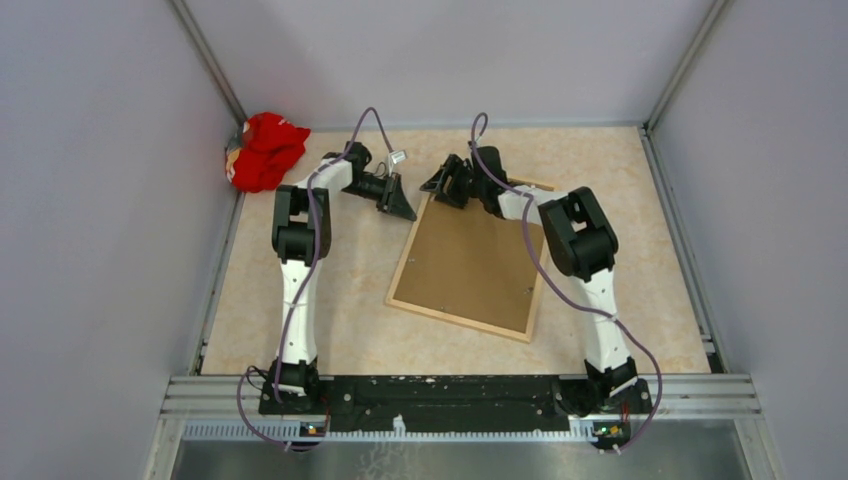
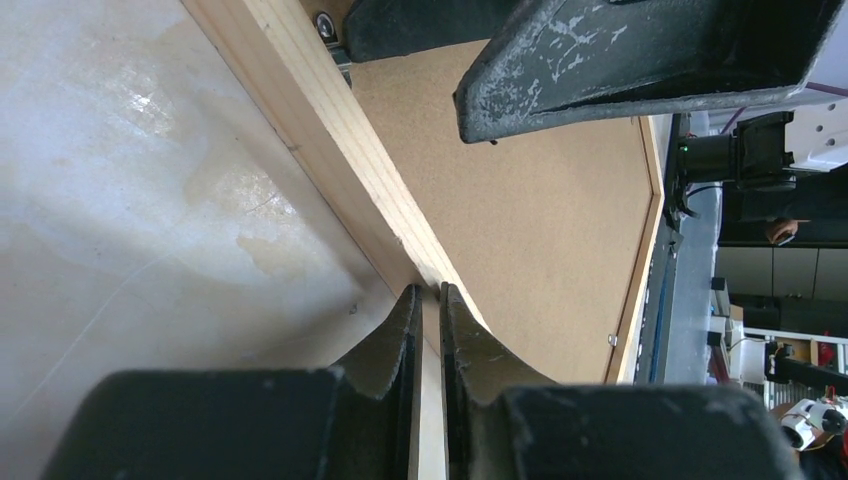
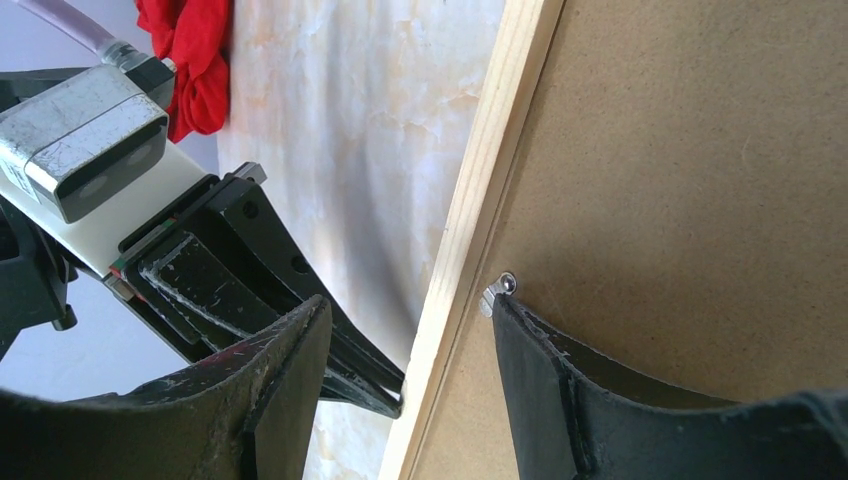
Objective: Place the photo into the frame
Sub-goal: Install the photo frame at the center of the board.
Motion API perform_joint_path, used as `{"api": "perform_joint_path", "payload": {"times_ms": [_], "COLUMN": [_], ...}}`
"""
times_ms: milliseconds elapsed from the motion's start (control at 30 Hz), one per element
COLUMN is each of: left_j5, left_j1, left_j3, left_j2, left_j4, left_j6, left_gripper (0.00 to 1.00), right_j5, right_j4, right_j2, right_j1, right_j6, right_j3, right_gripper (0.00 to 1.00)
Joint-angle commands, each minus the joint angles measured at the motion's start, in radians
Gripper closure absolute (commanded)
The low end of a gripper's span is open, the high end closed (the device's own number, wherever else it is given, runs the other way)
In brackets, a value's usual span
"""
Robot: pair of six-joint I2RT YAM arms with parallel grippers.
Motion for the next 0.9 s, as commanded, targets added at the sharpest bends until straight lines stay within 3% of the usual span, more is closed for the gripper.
{"api": "perform_joint_path", "payload": {"times_ms": [0,433,633,867], "left_j5": [-0.042,-0.041,-0.042,-0.041], "left_j1": [-0.034,-0.038,-0.040,-0.043], "left_j3": [-0.032,-0.043,-0.048,-0.051], "left_j2": [0.024,0.024,0.025,0.023], "left_j4": [-0.063,-0.073,-0.072,-0.071], "left_j6": [0.046,0.058,0.058,0.052], "left_gripper": [0.87,0.88,0.88,0.88], "right_j5": [0.056,0.045,0.067,0.110], "right_j4": [0.066,0.148,0.131,0.249], "right_j2": [0.068,0.007,0.027,0.020], "right_j1": [0.032,0.087,0.086,0.109], "right_j6": [-0.002,0.048,0.062,0.309], "right_j3": [0.000,-0.142,-0.109,-0.173], "right_gripper": [0.39,0.39,0.39,0.39]}}
